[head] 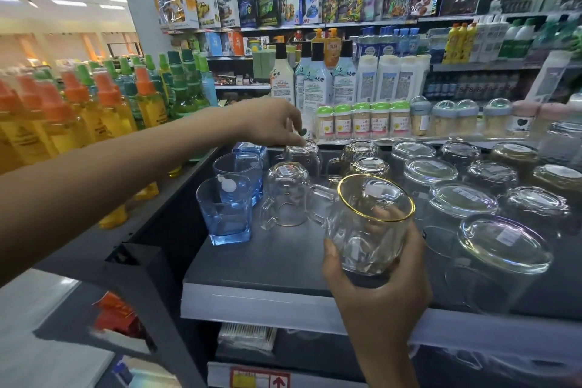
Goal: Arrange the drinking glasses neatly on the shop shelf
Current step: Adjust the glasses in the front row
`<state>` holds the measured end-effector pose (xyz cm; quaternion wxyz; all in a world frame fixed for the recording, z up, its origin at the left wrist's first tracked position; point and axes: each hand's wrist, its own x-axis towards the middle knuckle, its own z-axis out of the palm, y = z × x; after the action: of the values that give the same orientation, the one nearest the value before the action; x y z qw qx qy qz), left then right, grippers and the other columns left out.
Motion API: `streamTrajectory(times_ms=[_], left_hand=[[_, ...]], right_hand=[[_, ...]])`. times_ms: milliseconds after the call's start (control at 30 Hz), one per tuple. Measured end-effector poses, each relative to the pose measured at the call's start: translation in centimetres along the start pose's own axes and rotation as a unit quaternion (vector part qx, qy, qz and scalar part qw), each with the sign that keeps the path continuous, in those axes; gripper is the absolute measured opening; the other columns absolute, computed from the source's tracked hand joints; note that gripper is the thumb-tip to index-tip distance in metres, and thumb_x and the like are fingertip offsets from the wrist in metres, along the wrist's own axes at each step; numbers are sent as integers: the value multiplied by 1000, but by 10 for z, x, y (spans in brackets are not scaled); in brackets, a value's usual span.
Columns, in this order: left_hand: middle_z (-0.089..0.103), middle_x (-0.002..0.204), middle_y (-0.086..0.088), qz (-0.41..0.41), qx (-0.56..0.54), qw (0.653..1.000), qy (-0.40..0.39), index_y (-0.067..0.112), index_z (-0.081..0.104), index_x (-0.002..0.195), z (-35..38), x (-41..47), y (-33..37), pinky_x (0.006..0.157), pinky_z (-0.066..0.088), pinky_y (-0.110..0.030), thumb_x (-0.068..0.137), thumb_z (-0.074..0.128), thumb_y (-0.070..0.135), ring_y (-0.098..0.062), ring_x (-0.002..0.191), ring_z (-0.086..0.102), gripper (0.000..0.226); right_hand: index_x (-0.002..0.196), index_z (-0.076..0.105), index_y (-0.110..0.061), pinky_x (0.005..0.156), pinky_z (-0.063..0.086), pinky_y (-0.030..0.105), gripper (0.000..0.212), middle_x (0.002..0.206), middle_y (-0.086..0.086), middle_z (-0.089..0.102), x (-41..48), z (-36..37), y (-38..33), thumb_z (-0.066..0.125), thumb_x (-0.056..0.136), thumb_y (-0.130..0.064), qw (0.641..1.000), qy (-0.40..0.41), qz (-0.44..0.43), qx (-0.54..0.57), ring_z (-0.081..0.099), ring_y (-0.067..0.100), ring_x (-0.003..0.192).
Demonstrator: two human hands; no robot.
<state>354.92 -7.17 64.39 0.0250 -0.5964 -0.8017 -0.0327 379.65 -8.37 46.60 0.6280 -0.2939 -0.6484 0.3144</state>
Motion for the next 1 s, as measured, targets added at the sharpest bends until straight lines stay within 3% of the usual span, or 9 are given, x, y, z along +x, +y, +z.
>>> streamTrajectory(times_ms=[100, 167, 300, 500, 633, 700, 800, 1000], left_hand=[[70, 100, 1, -33, 65, 994, -76, 17, 72, 112, -8, -25, 16, 76, 48, -35, 90, 48, 77, -15, 87, 63, 68], [69, 108, -3, -57, 82, 985, -139, 16, 71, 116, -5, -34, 24, 79, 46, -35, 85, 47, 82, -22, 99, 65, 76], [69, 116, -6, -53, 111, 979, -160, 15, 65, 125, 7, -33, 30, 82, 48, -35, 86, 59, 72, -25, 103, 63, 69], [55, 87, 11, -30, 49, 990, -128, 18, 58, 135, 14, -25, 31, 79, 45, -33, 83, 78, 53, -18, 88, 55, 65], [66, 96, 9, -1, 6, 992, -127, 28, 57, 140, 15, -21, 27, 90, 52, -34, 79, 86, 40, -18, 93, 62, 68], [72, 112, -2, 4, -20, 992, -127, 27, 54, 146, 18, -16, 23, 91, 54, -34, 79, 87, 34, -21, 100, 67, 75], [65, 133, -8, -16, -36, 993, -111, 20, 49, 149, 24, -10, 16, 87, 49, -29, 79, 88, 31, -22, 106, 65, 81], [63, 137, -9, -27, -24, 995, -96, 16, 50, 150, 28, -8, 13, 86, 48, -27, 81, 87, 26, -21, 102, 62, 79]], right_hand=[[132, 60, -9, 80, 59, 45, 86, 115, 4, 72, -1, 0, 0, 79, 64, -58, 1000, -3, 5, 4, 72, 25, 100], [132, 59, -8, 81, 59, 46, 87, 117, 5, 72, -1, 0, 1, 79, 65, -58, 1000, -5, 1, 3, 71, 25, 103], [132, 59, -6, 81, 59, 46, 86, 116, 6, 72, -1, -1, 1, 79, 66, -58, 1000, -1, -8, 1, 71, 27, 102], [130, 60, -3, 82, 58, 45, 83, 115, 5, 71, 0, -1, 1, 79, 69, -57, 1000, 0, -18, 8, 70, 24, 103], [128, 60, -2, 81, 58, 44, 82, 112, 6, 71, 0, -1, 1, 79, 70, -56, 1000, 3, -22, 11, 70, 23, 100], [129, 60, -2, 83, 58, 41, 82, 115, 5, 71, 1, -2, 1, 80, 70, -55, 1000, 1, -25, 17, 70, 22, 103], [129, 60, -2, 85, 57, 38, 82, 115, 5, 71, 1, -2, 1, 79, 69, -55, 999, -1, -23, 21, 70, 22, 103], [126, 61, 0, 82, 56, 32, 81, 107, 8, 71, 1, -2, 3, 79, 69, -55, 999, -9, -31, 12, 69, 24, 97]])
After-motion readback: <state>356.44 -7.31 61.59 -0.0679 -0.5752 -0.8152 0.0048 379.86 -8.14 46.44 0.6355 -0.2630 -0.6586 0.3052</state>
